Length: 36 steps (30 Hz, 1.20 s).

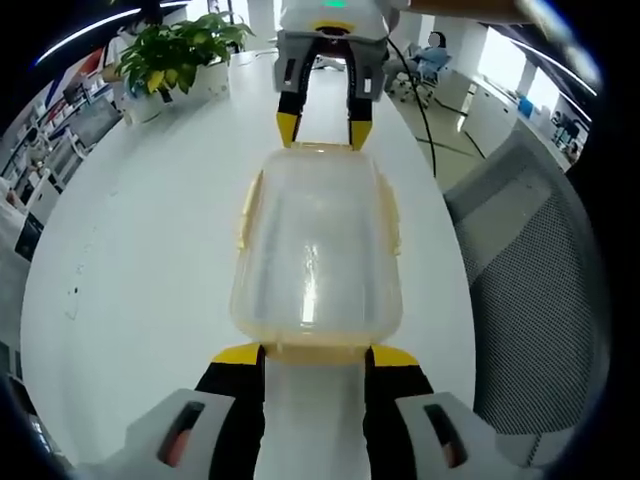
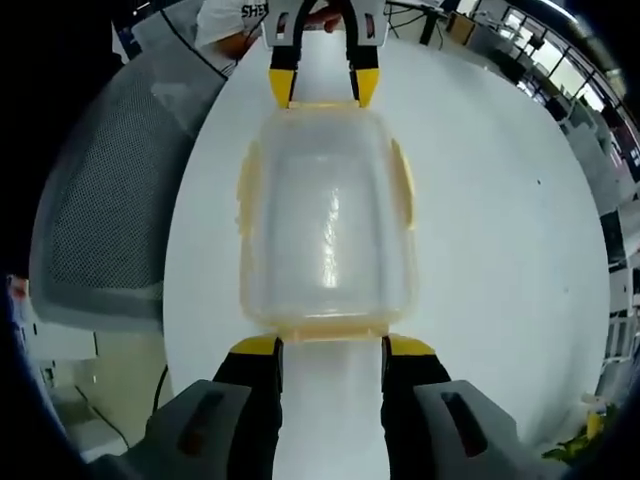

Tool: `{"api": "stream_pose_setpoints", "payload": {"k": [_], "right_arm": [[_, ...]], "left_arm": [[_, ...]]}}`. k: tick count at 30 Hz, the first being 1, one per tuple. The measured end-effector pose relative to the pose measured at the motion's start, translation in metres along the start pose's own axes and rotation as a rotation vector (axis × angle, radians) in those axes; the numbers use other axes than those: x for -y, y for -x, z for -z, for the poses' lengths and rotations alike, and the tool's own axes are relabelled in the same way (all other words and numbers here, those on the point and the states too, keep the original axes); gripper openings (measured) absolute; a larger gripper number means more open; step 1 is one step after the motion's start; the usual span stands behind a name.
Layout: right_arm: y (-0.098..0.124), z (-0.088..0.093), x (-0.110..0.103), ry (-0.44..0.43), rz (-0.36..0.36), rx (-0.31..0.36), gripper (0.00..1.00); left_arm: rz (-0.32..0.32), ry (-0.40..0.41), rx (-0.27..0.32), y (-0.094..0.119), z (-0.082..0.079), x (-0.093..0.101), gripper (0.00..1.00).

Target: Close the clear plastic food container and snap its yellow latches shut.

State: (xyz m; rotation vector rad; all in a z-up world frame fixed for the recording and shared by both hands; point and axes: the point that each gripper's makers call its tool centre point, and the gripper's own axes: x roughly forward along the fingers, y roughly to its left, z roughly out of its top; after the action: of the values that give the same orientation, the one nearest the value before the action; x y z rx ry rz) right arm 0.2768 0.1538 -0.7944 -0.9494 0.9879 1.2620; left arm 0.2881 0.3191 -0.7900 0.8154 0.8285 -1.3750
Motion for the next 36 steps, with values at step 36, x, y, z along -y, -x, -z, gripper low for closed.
{"api": "stream_pose_setpoints", "payload": {"k": [36], "right_arm": [[0.021,-0.01,-0.002,-0.787,0.062,0.374,0.36]], "left_arm": [[0.069,1.116,0.479,0.027,0.0,-0.013,0.29]]}}
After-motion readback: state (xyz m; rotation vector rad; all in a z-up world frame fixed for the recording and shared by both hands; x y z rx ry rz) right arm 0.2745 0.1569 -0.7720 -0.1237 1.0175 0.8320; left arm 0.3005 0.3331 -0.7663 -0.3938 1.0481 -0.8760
